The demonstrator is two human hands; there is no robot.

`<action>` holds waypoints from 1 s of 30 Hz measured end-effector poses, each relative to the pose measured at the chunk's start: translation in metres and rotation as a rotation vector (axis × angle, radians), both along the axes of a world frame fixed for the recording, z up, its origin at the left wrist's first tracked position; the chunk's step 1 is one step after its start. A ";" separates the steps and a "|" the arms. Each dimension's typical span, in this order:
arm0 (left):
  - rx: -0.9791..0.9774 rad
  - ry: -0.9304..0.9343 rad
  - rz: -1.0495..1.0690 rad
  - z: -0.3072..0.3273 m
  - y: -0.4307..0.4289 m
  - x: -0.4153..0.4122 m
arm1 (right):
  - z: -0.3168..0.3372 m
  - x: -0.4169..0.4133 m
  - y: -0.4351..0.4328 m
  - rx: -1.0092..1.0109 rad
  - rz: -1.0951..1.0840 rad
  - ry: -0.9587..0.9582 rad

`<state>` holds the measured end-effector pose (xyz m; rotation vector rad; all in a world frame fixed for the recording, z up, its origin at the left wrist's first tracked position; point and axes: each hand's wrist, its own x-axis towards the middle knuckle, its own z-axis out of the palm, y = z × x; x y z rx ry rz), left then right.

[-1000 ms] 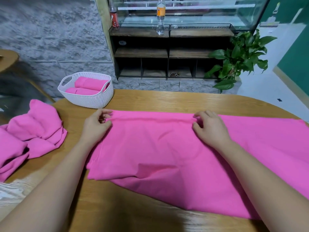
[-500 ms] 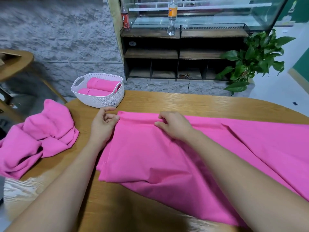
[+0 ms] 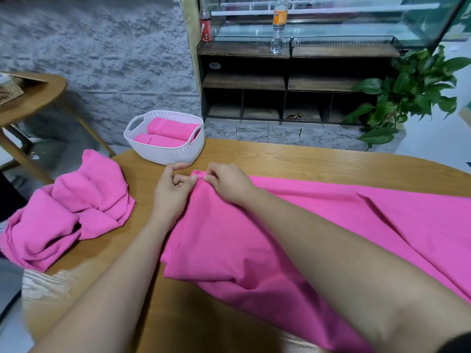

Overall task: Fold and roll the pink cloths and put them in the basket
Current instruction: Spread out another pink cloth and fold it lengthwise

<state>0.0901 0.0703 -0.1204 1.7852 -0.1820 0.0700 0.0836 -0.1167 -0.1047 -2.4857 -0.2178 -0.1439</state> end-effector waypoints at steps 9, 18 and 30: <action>0.321 -0.051 0.058 0.000 0.002 -0.007 | -0.020 0.011 -0.003 -0.002 -0.131 -0.124; 0.559 -0.051 -0.033 0.003 0.026 -0.015 | -0.025 0.011 0.002 -0.174 -0.119 -0.242; 0.428 0.226 -0.198 0.034 0.057 -0.073 | -0.027 0.010 0.002 -0.216 -0.154 -0.263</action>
